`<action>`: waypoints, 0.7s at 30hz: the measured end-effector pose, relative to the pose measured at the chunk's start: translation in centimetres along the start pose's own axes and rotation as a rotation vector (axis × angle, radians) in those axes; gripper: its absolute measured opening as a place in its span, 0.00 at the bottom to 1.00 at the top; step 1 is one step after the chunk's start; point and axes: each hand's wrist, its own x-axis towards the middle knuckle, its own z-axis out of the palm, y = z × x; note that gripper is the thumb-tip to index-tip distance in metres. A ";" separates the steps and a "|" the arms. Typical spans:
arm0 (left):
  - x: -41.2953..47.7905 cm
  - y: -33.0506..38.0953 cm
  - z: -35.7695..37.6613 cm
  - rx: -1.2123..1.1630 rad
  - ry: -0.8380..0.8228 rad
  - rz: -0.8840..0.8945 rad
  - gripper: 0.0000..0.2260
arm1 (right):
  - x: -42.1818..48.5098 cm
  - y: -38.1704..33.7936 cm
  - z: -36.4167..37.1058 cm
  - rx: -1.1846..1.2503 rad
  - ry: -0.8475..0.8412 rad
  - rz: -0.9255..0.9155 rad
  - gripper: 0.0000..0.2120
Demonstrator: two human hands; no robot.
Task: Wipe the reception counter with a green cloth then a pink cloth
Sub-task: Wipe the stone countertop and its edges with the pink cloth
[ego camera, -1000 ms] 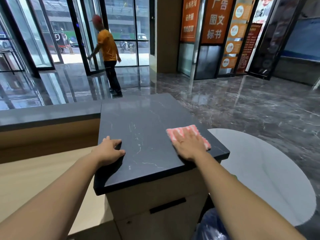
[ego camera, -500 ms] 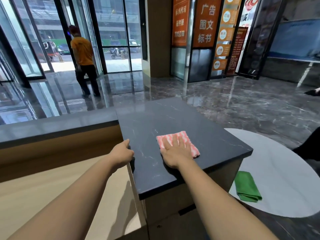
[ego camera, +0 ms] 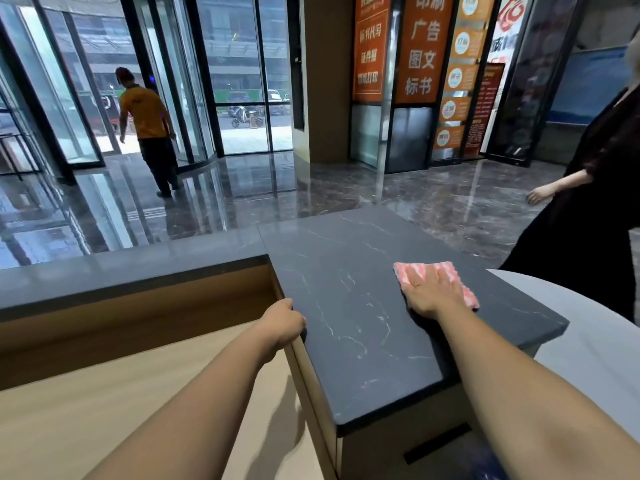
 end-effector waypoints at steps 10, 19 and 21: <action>5.3 1.3 -1.0 -0.107 0.063 -0.070 0.13 | 6.0 -4.6 -3.7 -0.019 -0.040 -0.040 0.25; 7.8 0.5 -2.0 -0.194 0.122 -0.133 0.13 | 11.7 -16.5 -0.8 -0.071 -0.081 -0.377 0.25; 8.1 0.5 -2.1 -0.290 0.122 -0.158 0.13 | 10.8 -19.9 0.9 -0.099 -0.093 -0.521 0.26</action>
